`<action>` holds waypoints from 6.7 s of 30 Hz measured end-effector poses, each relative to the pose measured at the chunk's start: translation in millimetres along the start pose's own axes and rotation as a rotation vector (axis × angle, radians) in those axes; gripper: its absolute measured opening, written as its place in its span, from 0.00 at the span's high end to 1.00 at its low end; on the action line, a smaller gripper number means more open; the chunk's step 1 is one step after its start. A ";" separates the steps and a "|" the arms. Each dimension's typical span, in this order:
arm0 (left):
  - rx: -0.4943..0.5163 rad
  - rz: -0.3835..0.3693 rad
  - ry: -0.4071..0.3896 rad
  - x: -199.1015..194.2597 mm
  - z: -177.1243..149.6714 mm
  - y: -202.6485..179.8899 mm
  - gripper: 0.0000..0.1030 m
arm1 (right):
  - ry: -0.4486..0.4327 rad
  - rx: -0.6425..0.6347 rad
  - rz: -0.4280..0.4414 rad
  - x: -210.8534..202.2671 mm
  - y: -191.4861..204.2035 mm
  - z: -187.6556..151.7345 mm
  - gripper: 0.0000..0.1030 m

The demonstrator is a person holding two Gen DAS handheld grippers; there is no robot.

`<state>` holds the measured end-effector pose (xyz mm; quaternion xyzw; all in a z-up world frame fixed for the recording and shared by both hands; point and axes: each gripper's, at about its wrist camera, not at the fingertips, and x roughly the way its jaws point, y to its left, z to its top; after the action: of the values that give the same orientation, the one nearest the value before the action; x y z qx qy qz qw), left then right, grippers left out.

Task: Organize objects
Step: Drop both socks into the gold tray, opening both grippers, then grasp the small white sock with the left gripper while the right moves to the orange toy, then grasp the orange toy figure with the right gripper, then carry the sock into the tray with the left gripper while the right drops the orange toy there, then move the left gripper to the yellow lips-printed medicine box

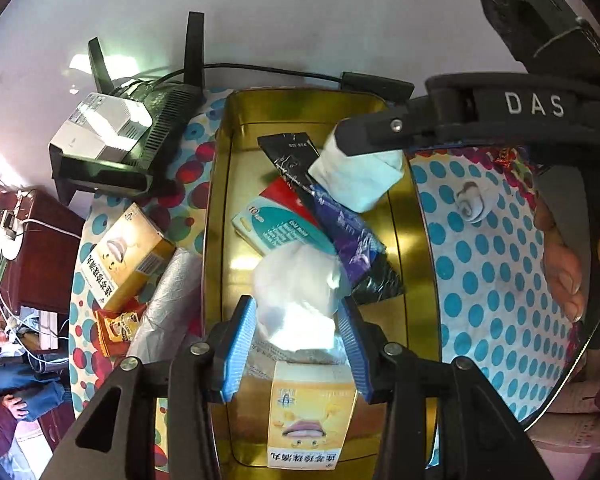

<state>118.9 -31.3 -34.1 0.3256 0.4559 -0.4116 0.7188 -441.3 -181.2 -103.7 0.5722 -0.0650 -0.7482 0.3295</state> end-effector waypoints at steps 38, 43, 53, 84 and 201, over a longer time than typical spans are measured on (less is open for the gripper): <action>0.514 -0.112 -0.067 44.9 80.0 -204.6 0.54 | -0.295 0.682 -0.136 -213.0 -181.5 -286.6 0.25; 0.580 -0.109 -0.030 66.0 82.7 -218.8 0.54 | -0.271 0.666 -0.122 -216.3 -197.7 -285.9 0.25; 0.608 -0.045 0.057 109.5 93.2 -228.1 0.54 | -0.253 0.660 -0.072 -215.8 -221.5 -273.5 0.25; 0.176 -0.216 -0.074 23.3 39.6 -184.7 0.71 | -0.100 0.983 -0.308 -148.7 -305.0 -142.1 0.07; 0.176 0.104 -0.076 -20.5 -27.5 144.6 0.58 | -0.233 0.568 0.060 -148.8 -127.7 -172.7 0.34</action>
<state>231.6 62.9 -12.0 0.3948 0.3727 -0.4244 0.7247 -320.4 50.5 -101.4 0.5496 -0.3255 -0.7506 0.1687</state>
